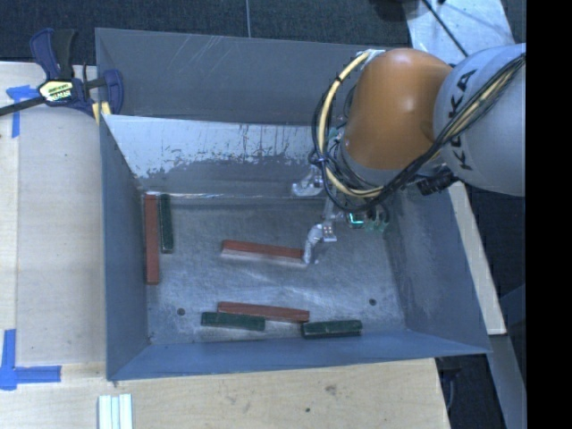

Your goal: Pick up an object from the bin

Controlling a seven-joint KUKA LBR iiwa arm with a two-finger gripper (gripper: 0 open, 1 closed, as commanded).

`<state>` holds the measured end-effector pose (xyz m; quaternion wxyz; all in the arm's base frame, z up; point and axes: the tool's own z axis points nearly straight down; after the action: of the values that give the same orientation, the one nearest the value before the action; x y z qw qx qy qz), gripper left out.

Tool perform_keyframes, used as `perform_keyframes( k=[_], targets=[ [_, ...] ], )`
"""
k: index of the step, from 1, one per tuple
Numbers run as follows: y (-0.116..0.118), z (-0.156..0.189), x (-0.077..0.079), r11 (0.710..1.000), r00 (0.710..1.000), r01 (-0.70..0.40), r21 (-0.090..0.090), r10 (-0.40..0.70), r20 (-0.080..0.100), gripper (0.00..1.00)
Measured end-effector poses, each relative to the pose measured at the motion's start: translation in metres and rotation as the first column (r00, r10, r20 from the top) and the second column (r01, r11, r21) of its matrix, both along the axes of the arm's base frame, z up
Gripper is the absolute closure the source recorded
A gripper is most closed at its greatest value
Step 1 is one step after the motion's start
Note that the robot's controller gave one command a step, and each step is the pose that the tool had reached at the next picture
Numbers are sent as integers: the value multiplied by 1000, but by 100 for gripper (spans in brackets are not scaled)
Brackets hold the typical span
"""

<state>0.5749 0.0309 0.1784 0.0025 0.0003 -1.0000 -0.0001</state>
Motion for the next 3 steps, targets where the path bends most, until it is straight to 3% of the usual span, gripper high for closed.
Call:
perform_keyframes(
  k=[1, 2, 3],
  targets=[
    [0, 4, 2, 1000, 1000, 1, 0, -1, 8, 0],
    [-6, -97, 11, 981, 981, -196, 0, 196, 7, 100],
    [-6, -97, 11, 981, 981, -195, 0, 195, 7, 100]
  ],
)
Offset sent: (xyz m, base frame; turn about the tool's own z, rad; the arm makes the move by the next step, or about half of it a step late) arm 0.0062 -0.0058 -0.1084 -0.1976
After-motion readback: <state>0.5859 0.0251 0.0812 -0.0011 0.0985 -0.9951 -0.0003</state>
